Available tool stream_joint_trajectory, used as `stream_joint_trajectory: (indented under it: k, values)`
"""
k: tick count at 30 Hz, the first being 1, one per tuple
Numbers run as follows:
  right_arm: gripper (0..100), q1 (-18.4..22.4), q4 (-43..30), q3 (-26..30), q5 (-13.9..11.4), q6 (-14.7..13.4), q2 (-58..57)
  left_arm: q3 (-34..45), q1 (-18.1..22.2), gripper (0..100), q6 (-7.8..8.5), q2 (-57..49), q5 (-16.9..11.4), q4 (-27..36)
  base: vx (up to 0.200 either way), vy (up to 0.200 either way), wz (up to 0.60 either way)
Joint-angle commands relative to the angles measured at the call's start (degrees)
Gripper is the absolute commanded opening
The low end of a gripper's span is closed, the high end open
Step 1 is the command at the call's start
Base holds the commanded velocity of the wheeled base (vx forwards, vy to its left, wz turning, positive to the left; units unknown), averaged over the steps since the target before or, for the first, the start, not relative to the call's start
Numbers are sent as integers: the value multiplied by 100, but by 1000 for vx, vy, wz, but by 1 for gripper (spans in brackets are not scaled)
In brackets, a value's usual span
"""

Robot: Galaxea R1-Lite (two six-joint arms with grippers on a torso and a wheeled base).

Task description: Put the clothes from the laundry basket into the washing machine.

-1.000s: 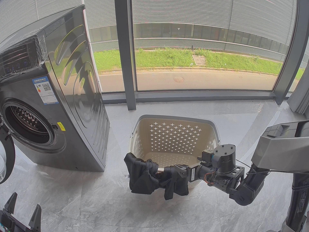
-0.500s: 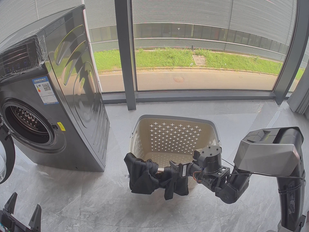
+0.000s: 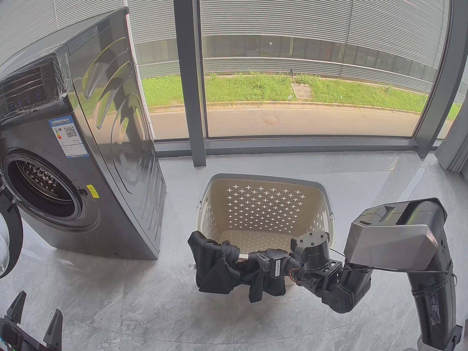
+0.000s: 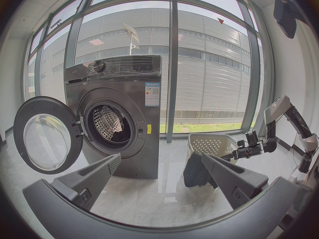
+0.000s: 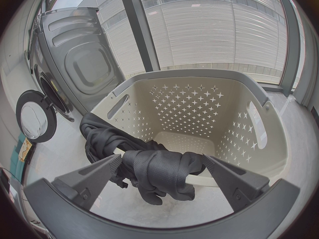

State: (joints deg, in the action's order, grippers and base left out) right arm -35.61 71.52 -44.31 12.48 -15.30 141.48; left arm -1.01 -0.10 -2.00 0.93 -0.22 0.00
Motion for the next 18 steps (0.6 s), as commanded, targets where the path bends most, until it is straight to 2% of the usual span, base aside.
stream_joint_trajectory:
  k: [1,9,18]
  values:
    - [100,-7,20,-51,0,1,169,92,1,100,-2,-93,4,0,0,0,0]
    - [100,-25,11,-280,-18,-114,371,92,1,100,-2,-93,-4,0,0,0,0]
    - [100,-16,20,-447,-53,-122,485,92,1,100,-2,-93,4,0,0,0,0]
